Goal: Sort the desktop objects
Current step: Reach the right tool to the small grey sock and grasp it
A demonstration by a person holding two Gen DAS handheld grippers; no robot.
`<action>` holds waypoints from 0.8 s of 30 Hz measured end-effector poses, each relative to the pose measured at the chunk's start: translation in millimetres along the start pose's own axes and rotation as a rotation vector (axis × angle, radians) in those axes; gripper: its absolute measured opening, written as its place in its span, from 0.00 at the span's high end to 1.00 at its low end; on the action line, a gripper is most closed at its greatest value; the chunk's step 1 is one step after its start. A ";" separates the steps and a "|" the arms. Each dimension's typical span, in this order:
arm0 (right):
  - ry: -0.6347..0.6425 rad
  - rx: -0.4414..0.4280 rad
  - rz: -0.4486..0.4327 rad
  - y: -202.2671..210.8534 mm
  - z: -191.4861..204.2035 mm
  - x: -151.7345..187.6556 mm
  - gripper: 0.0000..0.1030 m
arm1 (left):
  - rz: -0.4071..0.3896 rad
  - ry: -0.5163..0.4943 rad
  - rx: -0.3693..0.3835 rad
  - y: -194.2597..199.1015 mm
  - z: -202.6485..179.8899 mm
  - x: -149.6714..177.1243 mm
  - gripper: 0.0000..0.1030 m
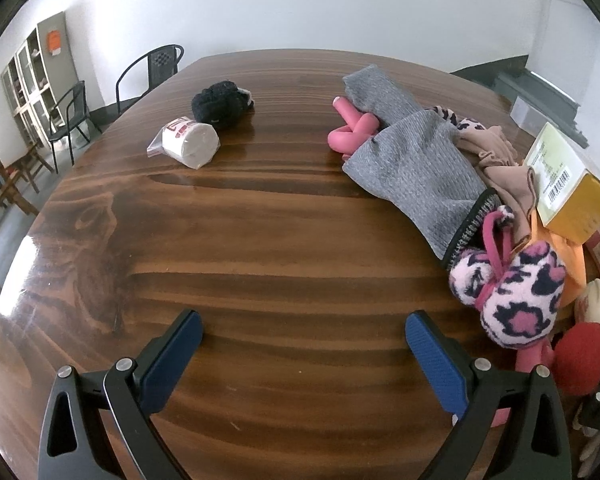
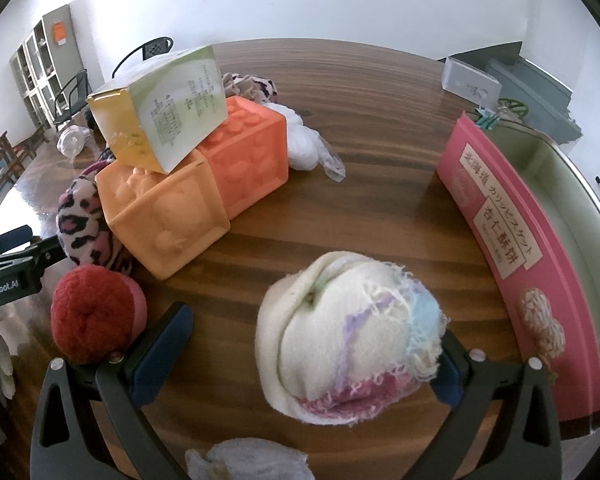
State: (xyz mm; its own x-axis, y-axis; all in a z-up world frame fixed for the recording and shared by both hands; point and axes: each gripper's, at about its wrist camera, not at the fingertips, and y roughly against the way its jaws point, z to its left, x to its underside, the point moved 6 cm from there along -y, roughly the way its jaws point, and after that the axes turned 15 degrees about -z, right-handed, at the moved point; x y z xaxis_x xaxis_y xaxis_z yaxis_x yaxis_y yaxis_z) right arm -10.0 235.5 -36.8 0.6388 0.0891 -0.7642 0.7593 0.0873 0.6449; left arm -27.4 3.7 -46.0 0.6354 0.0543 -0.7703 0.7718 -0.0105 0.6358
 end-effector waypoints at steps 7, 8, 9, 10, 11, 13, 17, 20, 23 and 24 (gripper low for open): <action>0.008 -0.010 -0.005 3.8 -3.3 3.2 0.00 | 0.001 0.000 -0.001 -0.9 -0.7 -1.0 0.00; 0.008 -0.012 -0.005 4.7 -4.3 3.2 0.00 | 0.000 0.002 -0.004 -1.0 -1.7 -1.0 0.00; 0.007 -0.013 -0.005 6.1 -5.1 3.3 0.00 | 0.000 0.004 -0.006 -1.1 -2.5 -1.0 0.00; 0.007 -0.014 -0.006 7.1 -5.8 3.4 0.00 | 0.000 0.004 -0.006 -0.7 -2.3 -0.8 0.00; 0.007 -0.014 -0.006 7.2 -6.6 3.4 0.00 | 0.000 0.004 -0.006 -1.0 -2.2 -0.8 0.00; 0.007 -0.016 -0.006 7.6 -9.0 3.6 0.00 | 0.000 0.003 -0.004 -1.5 -1.9 -1.1 0.00; -0.009 -0.031 -0.015 10.5 -16.4 4.0 0.00 | 0.000 -0.005 0.007 -2.1 -1.2 -1.3 0.00; -0.052 -0.049 -0.039 24.7 -7.8 13.4 0.00 | -0.001 -0.011 0.023 -1.5 -0.6 -1.5 0.00; -0.106 -0.061 -0.076 39.6 -18.8 14.2 0.00 | -0.012 0.014 0.045 0.3 3.1 -2.8 0.00; -0.128 -0.068 -0.089 43.8 -25.2 12.9 0.00 | -0.016 0.025 0.052 0.9 4.5 -3.4 0.00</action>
State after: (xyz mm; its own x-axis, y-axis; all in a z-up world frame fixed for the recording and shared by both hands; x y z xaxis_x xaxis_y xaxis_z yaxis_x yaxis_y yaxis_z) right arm 28.4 265.5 -18.1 0.5834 -0.0489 -0.8107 0.8061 0.1566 0.5707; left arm -28.7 -1.0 -43.1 0.6228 0.0798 -0.7783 0.7824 -0.0610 0.6198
